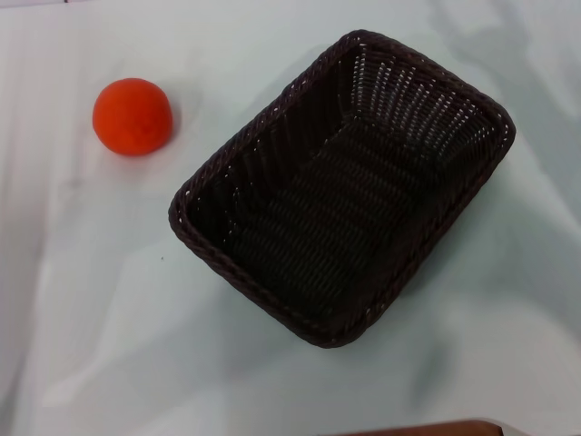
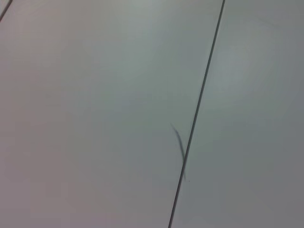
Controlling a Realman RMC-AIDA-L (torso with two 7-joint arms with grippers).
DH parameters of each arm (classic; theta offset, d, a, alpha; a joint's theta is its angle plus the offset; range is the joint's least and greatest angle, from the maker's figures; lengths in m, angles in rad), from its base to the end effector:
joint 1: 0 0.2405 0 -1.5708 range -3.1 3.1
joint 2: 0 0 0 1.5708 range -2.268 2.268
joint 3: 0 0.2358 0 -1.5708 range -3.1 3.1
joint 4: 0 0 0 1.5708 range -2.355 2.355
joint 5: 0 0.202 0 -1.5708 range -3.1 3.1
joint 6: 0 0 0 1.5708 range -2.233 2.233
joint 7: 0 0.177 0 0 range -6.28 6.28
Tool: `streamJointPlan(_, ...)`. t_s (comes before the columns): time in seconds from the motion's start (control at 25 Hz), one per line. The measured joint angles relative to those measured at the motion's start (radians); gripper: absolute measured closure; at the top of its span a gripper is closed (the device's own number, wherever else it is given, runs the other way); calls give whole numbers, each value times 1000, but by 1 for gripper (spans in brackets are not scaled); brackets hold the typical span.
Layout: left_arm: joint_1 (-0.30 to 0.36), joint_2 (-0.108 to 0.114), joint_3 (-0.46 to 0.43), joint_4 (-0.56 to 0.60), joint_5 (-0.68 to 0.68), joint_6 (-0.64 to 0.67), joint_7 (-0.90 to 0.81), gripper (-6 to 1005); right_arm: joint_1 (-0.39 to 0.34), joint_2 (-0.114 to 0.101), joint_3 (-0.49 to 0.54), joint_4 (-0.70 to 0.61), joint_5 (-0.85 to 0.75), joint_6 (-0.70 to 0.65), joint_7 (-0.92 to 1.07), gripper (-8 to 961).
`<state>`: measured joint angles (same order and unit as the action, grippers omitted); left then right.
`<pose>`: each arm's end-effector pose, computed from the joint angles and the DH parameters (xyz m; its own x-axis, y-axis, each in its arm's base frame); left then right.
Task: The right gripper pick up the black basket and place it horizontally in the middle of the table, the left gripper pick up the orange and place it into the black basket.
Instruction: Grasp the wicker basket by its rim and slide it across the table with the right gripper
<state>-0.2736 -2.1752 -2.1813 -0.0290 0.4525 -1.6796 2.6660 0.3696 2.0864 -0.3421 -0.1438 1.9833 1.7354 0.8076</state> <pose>-0.2966 0.2682 0.0305 0.4205 -0.3137 0.8513 0.8608 -0.1584 -0.4836 0.2723 0.3009 0.0752 -0.2647 -0.3157 0.9112 0.8186 0.4259 0.3853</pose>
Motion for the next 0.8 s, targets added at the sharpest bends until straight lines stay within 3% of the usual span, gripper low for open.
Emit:
streamJointPlan(0.16,0,0,0,0,0,0,-1,121,-7,0,-72,-100,0,-83,166,22)
streamJointPlan(0.32,1,0,0,0,0,0,-1,121,-14,0,-130,-191,-31,-167,299,22)
streamJointPlan(0.64,-3,0,0,0,0,18,1,122,-11,-1,-134,-234,-52,-146,321,23)
streamJointPlan(0.8,-4,1,0,-4,0,43,2,122,4,-1,-177,-373,-148,-315,549,23)
